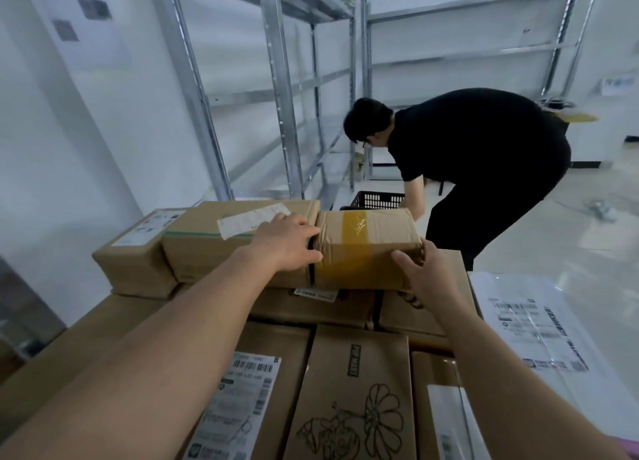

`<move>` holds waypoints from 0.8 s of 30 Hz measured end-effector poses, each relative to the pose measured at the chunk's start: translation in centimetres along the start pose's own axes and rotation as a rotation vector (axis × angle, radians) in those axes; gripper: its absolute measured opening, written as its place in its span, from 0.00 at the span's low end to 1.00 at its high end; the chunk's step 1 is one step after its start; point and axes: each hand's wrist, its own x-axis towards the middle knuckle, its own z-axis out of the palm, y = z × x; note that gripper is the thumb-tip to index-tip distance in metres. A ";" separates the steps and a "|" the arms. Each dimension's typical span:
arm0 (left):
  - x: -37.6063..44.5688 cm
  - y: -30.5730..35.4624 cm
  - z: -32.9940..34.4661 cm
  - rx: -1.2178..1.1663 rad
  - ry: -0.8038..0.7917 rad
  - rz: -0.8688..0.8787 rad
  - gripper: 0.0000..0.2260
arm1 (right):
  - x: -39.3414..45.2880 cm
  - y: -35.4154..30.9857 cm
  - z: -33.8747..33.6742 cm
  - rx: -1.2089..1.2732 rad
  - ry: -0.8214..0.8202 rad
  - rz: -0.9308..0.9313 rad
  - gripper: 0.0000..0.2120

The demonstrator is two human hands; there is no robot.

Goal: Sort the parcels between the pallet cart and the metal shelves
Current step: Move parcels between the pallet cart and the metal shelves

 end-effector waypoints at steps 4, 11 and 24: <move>0.2 0.5 0.3 0.035 0.107 -0.010 0.23 | 0.0 -0.1 0.5 -0.025 0.020 0.006 0.27; 0.3 0.4 0.6 0.015 0.098 -0.023 0.25 | -0.2 -0.2 -0.2 -0.135 -0.056 0.037 0.34; -10.3 -2.3 2.2 -0.149 0.459 -0.222 0.27 | -5.8 -9.4 3.5 -0.552 -0.015 -0.533 0.28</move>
